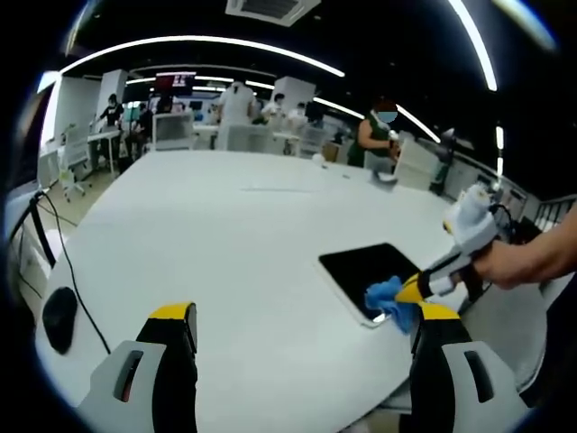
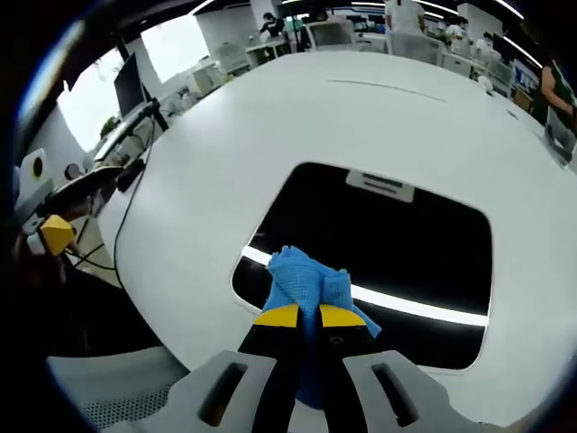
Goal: Wipe the mirror surface with the cleaning cloth until all visible marks leave the cleaned area.
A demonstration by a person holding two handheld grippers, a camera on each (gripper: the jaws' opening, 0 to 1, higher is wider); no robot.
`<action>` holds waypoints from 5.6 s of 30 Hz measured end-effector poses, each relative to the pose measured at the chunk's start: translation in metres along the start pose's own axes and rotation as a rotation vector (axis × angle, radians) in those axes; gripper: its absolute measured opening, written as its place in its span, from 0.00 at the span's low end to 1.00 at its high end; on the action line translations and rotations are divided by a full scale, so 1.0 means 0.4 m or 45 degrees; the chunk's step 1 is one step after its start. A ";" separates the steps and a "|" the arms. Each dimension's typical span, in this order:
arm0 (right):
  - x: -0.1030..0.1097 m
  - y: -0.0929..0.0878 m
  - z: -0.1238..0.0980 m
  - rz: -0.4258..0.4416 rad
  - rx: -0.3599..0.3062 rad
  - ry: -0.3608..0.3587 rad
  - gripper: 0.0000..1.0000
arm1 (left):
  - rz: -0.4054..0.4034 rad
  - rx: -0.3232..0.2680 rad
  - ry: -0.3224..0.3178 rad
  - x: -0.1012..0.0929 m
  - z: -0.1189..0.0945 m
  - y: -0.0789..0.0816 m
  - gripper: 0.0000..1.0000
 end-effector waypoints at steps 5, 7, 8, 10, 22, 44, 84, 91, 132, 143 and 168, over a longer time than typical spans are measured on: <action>0.008 0.004 0.004 -0.009 -0.005 0.007 0.00 | 0.008 -0.006 0.007 0.002 -0.007 0.007 0.99; 0.009 0.004 0.005 -0.013 -0.003 0.004 0.00 | 0.007 -0.010 0.008 0.000 -0.010 0.008 0.99; 0.008 0.004 0.004 -0.011 -0.004 0.006 0.00 | 0.006 -0.010 0.011 0.000 -0.011 0.007 0.99; 0.008 0.004 0.004 -0.010 -0.004 0.009 0.00 | 0.001 -0.010 0.012 0.001 -0.011 0.004 0.99; 0.043 0.019 0.016 -0.076 -0.004 0.030 0.00 | 0.004 -0.009 -0.003 -0.012 -0.013 -0.001 0.99; 0.073 0.029 0.029 -0.115 -0.014 0.075 0.00 | 0.022 0.004 0.028 -0.010 -0.011 0.015 0.99; 0.072 0.032 0.029 -0.057 -0.024 0.062 0.00 | 0.053 -0.014 0.026 0.021 -0.001 0.061 0.99; 0.072 0.032 0.030 -0.062 -0.028 0.057 0.00 | 0.070 -0.009 0.004 0.015 -0.002 0.066 0.99; 0.057 0.083 0.055 -0.058 -0.022 0.065 0.01 | 0.165 0.048 -0.062 0.014 -0.013 0.070 0.99; 0.040 0.126 0.076 -0.058 -0.032 0.057 0.01 | 0.138 0.019 -0.061 0.012 -0.017 0.061 0.99; 0.006 0.206 0.114 -0.054 -0.030 0.053 0.01 | 0.096 0.035 -0.031 0.021 -0.018 0.036 0.99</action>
Point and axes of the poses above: the point that each gripper's makers call its tool centre point, and the gripper's own axes: z roughly forward along the fingers, x roughly to its left, y roughly out of its top, the point moved 9 cm from there along -z, roughly backward along the fingers, and after that the axes turned 3 degrees about x, right-handed, at the moved point
